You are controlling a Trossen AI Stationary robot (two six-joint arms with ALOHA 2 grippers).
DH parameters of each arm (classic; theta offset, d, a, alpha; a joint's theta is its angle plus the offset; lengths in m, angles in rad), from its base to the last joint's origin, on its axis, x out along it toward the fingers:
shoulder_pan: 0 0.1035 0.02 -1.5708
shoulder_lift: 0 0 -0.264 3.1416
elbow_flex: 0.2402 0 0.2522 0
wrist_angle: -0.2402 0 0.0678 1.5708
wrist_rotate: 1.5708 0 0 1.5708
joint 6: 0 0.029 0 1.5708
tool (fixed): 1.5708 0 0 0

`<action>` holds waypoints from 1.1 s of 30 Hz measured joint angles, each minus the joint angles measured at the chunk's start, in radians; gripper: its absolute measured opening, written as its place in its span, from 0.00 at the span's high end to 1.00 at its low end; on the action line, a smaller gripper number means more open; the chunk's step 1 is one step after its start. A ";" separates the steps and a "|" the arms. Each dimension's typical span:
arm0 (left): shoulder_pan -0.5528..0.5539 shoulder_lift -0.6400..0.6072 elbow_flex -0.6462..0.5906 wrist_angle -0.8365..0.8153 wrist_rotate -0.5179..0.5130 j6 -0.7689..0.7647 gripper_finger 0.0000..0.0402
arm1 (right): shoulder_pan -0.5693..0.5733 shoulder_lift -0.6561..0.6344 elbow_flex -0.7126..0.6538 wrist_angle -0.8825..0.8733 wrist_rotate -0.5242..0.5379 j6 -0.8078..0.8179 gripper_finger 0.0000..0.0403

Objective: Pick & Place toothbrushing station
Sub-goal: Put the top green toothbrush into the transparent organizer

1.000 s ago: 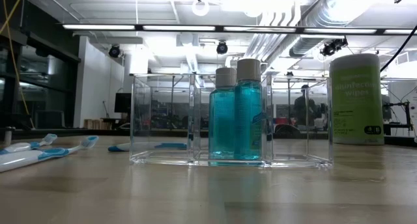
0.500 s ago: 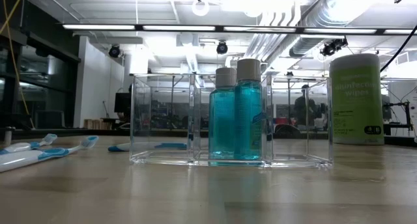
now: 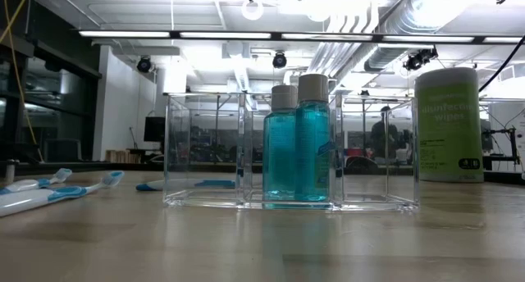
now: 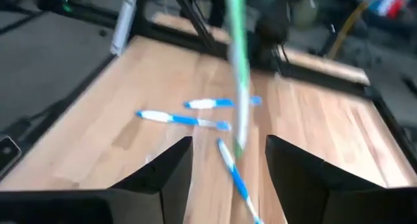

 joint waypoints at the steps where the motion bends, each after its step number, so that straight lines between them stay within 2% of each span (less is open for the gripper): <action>1: -0.003 0.000 0.000 0.000 -0.005 0.000 0.98 | 0.000 -0.007 0.000 -0.027 0.017 0.023 0.53; 3: -0.010 0.000 0.000 -0.005 -0.021 0.000 0.98 | 0.000 -0.019 0.000 -0.068 0.055 0.063 0.53; 6: -0.026 0.000 0.000 -0.025 -0.100 -0.027 0.98 | 0.000 -0.039 0.000 -0.122 0.084 0.129 0.54; 10: -0.047 0.000 -0.015 -0.046 -0.146 -0.099 0.98 | 0.000 -0.051 0.000 -0.170 0.088 0.204 0.56; 18: -0.112 0.000 -0.031 -0.148 -0.249 -0.267 0.98 | 0.000 -0.050 0.000 -0.209 0.088 0.245 0.60; 21: -0.142 0.000 -0.047 -0.146 -0.283 -0.297 0.98 | 0.000 -0.050 0.000 -0.208 0.088 0.252 0.61; 27: -0.191 0.000 -0.113 -0.127 -0.427 -0.374 0.98 | 0.000 -0.050 0.000 -0.213 0.088 0.266 0.62; 33: -0.221 0.000 -0.201 -0.009 -0.442 -0.424 0.99 | 0.000 -0.050 0.000 -0.215 0.088 0.266 0.62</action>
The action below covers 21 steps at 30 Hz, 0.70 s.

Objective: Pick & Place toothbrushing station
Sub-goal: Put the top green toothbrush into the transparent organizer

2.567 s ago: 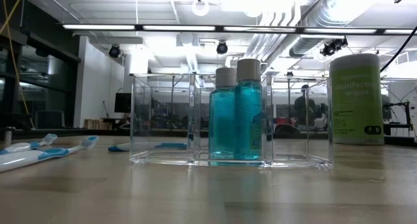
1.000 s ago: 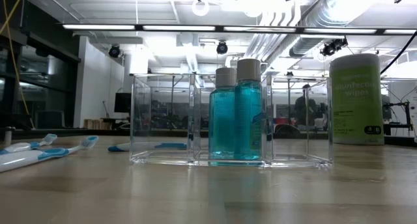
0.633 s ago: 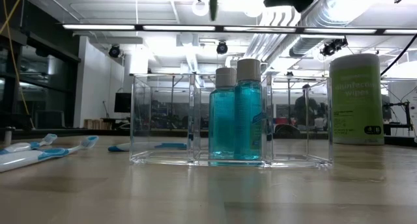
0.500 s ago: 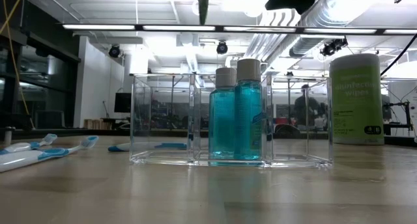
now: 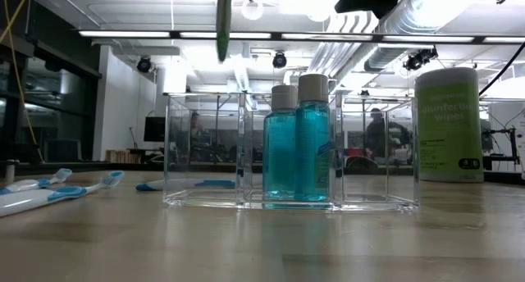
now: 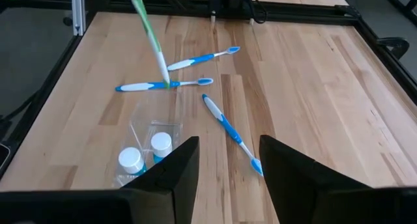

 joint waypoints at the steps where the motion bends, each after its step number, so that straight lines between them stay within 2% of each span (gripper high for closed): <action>1: -0.003 0.000 -0.015 0.022 0.000 -0.002 0.99 | 0.000 0.000 0.000 0.000 0.000 0.000 0.62; 11: -0.009 0.000 -0.064 0.095 -0.025 -0.009 0.99 | 0.000 0.000 0.000 0.000 0.000 0.004 0.62; 16: 0.026 0.000 -0.067 0.185 0.078 0.088 0.99 | 0.000 0.000 0.000 0.000 0.000 0.004 0.62; 21: 0.091 0.000 -0.120 0.356 0.221 0.180 0.99 | 0.000 0.000 0.000 0.000 0.003 0.008 0.62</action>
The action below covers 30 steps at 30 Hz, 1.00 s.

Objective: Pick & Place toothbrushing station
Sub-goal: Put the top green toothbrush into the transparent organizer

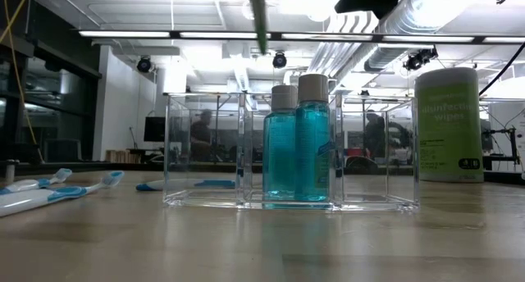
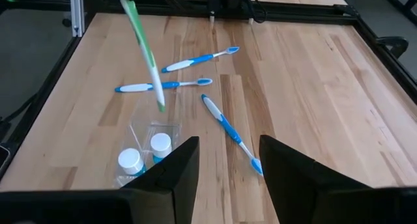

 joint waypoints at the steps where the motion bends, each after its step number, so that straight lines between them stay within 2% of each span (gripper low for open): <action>1: 0.015 0.000 -0.015 0.036 0.035 0.009 0.99 | 0.000 0.000 0.000 -0.001 0.000 0.012 0.62; 6: 0.092 0.000 -0.078 0.168 0.184 0.014 0.99 | 0.000 0.000 0.000 -0.054 0.002 0.063 0.62; 12: 0.186 0.000 -0.084 0.192 0.422 0.009 0.99 | 0.000 0.000 0.000 -0.184 0.074 0.161 0.62; 19: 0.296 0.050 -0.084 0.246 0.681 -0.049 0.99 | 0.000 0.000 0.000 -0.224 0.076 0.217 0.62; 27: 0.378 0.153 -0.085 0.410 0.854 -0.040 0.99 | 0.000 0.000 0.000 -0.228 0.076 0.223 0.62; 30: 0.399 0.180 -0.085 0.430 0.876 -0.052 0.99 | 0.000 0.000 0.000 -0.229 0.076 0.223 0.62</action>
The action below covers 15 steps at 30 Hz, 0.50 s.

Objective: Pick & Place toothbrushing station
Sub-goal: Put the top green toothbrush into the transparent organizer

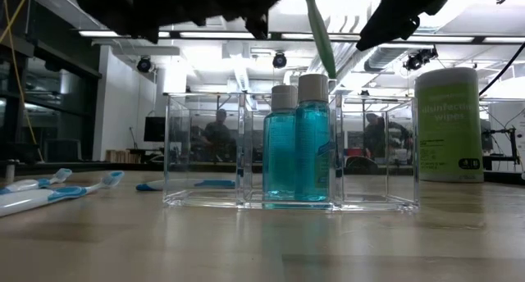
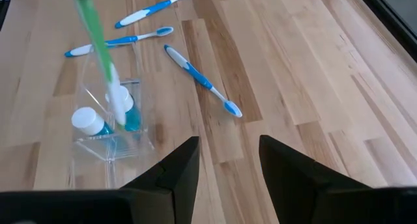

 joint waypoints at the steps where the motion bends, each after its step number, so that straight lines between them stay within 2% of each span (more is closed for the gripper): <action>1: 0.004 0.011 0.000 0.006 0.001 0.000 0.99 | 0.000 0.000 0.000 -0.002 0.000 0.000 0.62; 8: 0.005 0.053 0.000 0.054 0.008 -0.007 0.99 | 0.000 0.000 0.000 -0.005 0.000 -0.003 0.62; 12: 0.005 0.053 0.000 0.053 0.063 -0.023 0.99 | 0.000 0.000 0.000 -0.006 0.000 -0.003 0.62; 15: 0.005 0.053 0.001 0.038 0.066 -0.024 0.99 | 0.000 0.000 0.000 -0.007 0.000 -0.003 0.62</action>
